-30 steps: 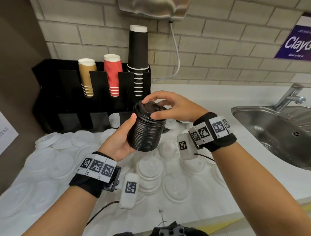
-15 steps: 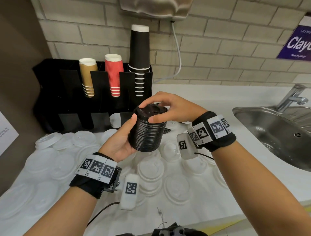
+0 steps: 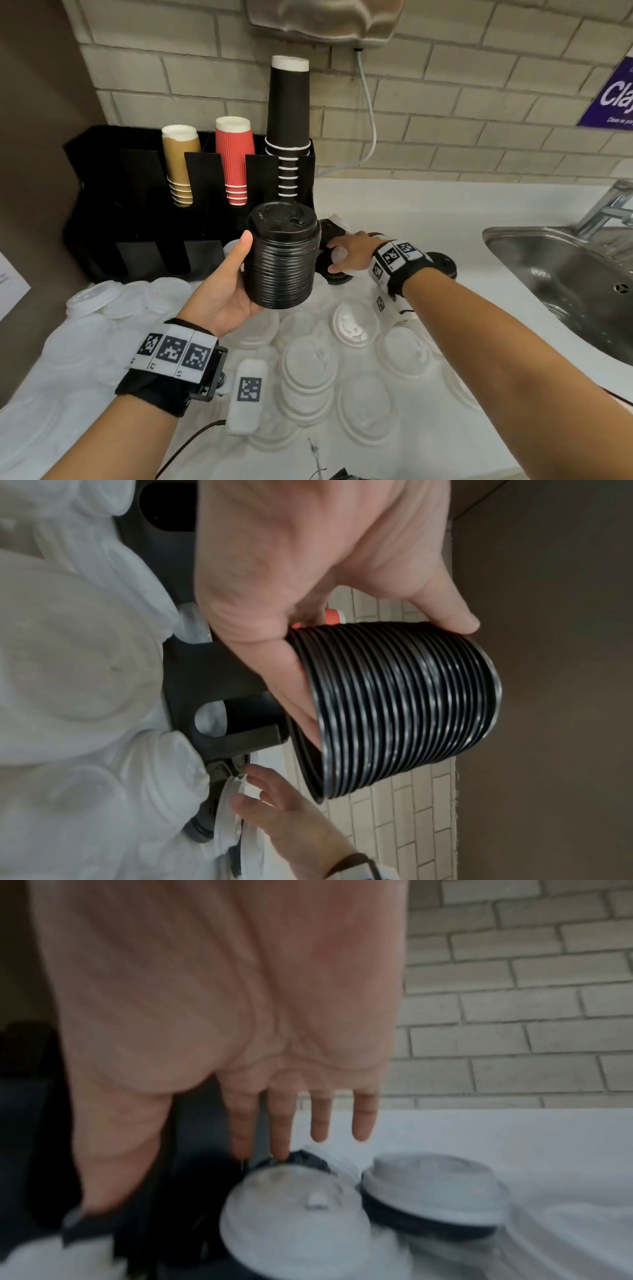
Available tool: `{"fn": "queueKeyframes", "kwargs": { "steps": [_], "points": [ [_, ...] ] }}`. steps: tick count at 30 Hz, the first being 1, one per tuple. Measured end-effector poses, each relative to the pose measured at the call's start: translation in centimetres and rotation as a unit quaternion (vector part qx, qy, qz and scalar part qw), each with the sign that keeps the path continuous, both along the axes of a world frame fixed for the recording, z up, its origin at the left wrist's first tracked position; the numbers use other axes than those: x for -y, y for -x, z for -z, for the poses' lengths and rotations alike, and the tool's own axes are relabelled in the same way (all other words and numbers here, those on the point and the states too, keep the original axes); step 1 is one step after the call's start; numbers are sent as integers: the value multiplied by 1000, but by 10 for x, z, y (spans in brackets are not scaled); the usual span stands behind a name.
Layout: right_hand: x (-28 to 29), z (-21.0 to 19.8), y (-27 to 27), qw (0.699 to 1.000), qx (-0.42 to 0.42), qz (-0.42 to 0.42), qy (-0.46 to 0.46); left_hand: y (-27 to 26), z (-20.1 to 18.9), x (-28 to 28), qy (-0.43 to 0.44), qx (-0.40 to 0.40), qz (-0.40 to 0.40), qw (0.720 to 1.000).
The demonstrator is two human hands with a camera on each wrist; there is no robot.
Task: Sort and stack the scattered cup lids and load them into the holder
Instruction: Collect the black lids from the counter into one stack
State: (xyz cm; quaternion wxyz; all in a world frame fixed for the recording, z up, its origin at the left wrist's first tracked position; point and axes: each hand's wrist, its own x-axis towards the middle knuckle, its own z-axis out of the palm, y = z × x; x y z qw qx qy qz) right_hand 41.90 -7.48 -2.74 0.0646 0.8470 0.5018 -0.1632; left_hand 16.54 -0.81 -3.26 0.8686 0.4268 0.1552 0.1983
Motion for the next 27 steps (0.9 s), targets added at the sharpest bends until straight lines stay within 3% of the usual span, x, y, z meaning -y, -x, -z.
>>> {"fn": "queueKeyframes", "kwargs": {
  "steps": [6, 12, 15, 19, 22, 24, 27],
  "points": [
    [-15, 5, -21, 996, 82, -14, 15, -3, 3, -9, 17, -9, -39, 999],
    [-25, 14, -20, 990, 67, -50, 115, -8, 0, -13, 17, -9, -20, 1000],
    [-28, 20, -19, 990, 56, -71, 112, -8, 0, -16, 15, -6, -17, 1000],
    [-21, 16, -27, 999, -18, -32, -7, -6, 1, -17, 13, -8, -20, 1000],
    [-13, -1, -38, 983, -122, 44, -128, -6, 2, -16, 16, -10, -22, 1000],
    [-6, -14, -41, 947, -194, 99, -234, -6, 1, -13, 17, -15, -18, 1000],
    [6, -31, -34, 870, -258, 144, -395, -8, 0, -7, 16, -23, 1, 1000]
  ]
}}
